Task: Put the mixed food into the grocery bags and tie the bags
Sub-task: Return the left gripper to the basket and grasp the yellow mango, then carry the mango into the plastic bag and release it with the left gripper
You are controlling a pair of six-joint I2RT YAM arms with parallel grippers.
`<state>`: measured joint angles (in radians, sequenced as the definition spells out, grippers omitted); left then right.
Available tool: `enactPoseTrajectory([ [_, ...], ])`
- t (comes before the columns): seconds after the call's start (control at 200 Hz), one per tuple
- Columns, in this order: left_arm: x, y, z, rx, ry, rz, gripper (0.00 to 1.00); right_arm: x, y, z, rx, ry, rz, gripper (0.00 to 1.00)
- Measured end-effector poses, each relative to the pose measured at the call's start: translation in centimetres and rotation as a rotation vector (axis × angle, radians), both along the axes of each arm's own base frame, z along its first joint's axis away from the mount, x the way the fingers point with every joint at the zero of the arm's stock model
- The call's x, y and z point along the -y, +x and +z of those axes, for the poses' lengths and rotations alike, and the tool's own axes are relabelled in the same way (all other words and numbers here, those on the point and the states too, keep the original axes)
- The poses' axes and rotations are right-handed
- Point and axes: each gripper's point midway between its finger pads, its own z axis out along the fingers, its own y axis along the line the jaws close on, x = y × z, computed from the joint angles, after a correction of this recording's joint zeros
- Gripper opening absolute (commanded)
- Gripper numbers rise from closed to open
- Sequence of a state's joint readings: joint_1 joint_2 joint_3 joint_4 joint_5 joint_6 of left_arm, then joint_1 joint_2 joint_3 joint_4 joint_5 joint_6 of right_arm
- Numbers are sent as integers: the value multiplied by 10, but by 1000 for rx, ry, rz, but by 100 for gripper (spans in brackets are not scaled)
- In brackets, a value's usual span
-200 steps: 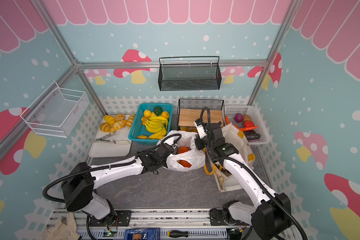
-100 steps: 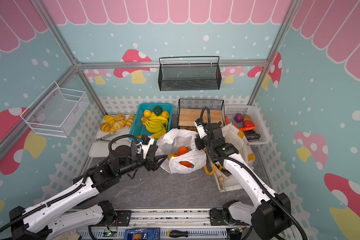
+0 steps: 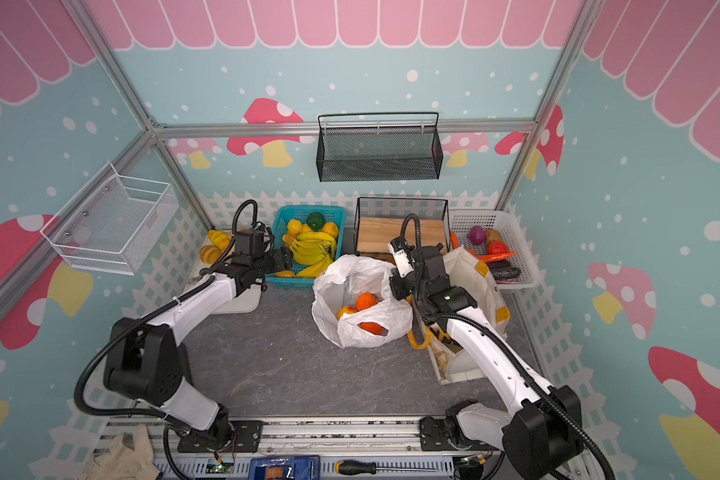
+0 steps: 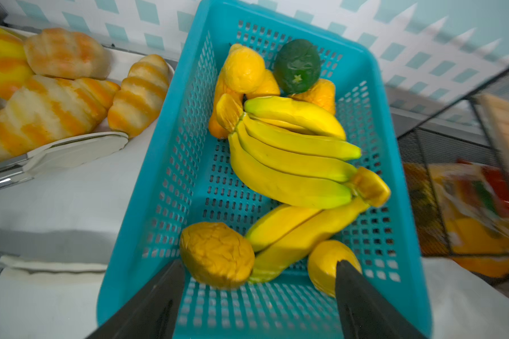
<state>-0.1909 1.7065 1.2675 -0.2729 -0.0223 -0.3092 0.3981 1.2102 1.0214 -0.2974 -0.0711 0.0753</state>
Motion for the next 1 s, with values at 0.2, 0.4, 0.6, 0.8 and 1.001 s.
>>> enactPoseTrajectory([
  [0.2,-6,31,-44,-179,87,-53,81,2,0,-3,-6,-4,-6,0],
  [0.4,-6,26,-73,-333,164,-122,83,1,2,-3,-2,-1,-4,0],
  [0.6,-11,18,-95,-435,215,-142,83,0,3,-6,-9,-3,-3,0],
  [0.8,-7,17,-116,-495,223,-162,78,0,3,-6,-8,-2,-3,0],
  [1.001,-1,18,-115,-496,199,-181,61,0,3,-6,-9,-1,-1,0],
])
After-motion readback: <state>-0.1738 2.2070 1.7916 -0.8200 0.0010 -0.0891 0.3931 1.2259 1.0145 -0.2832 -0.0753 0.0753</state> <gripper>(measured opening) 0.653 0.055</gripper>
